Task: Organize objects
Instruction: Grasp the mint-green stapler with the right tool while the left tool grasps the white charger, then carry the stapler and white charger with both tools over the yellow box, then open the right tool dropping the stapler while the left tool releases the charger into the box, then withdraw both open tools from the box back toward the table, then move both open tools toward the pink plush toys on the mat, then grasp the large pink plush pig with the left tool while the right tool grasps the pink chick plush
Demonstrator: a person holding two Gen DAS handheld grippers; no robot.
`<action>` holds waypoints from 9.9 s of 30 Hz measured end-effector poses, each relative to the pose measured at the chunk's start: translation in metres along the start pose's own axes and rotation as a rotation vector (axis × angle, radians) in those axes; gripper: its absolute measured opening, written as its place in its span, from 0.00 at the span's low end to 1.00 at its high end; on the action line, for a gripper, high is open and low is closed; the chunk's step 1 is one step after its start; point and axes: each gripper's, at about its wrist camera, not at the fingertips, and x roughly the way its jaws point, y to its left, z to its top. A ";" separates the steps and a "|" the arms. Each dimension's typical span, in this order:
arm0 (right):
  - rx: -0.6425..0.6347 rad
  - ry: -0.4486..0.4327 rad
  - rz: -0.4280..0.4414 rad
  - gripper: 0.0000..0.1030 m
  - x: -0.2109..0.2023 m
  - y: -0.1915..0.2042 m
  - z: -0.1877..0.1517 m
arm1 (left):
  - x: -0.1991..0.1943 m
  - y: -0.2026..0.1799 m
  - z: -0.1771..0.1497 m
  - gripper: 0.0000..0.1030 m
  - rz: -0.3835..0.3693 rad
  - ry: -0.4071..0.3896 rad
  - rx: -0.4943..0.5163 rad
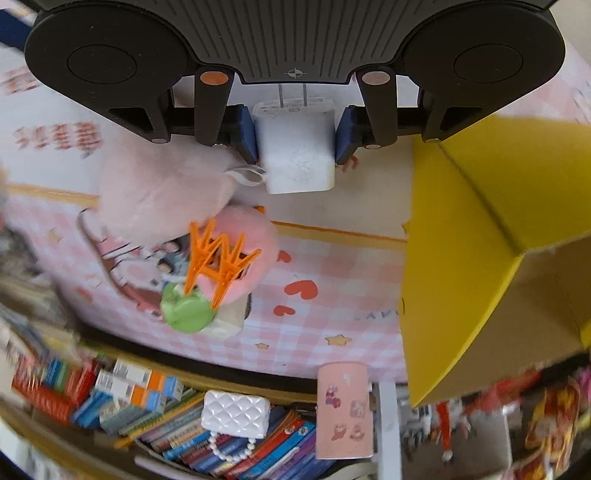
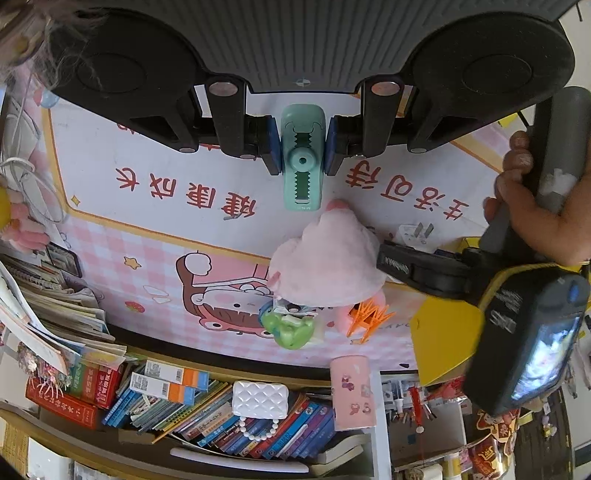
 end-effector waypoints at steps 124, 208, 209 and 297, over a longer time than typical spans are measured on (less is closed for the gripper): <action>-0.604 0.049 0.244 0.22 0.134 0.220 0.165 | -0.069 0.192 0.038 0.41 0.076 -0.134 -0.088; 0.094 -0.064 -0.224 0.52 -0.095 0.163 -0.075 | -0.200 0.116 -0.142 0.92 -0.181 -0.189 0.116; 0.101 -0.063 -0.235 0.53 -0.095 0.159 -0.076 | -0.199 0.112 -0.141 0.92 -0.189 -0.187 0.122; -0.160 -0.003 0.204 0.61 0.099 0.045 0.089 | -0.114 0.039 -0.060 0.62 0.113 -0.047 -0.028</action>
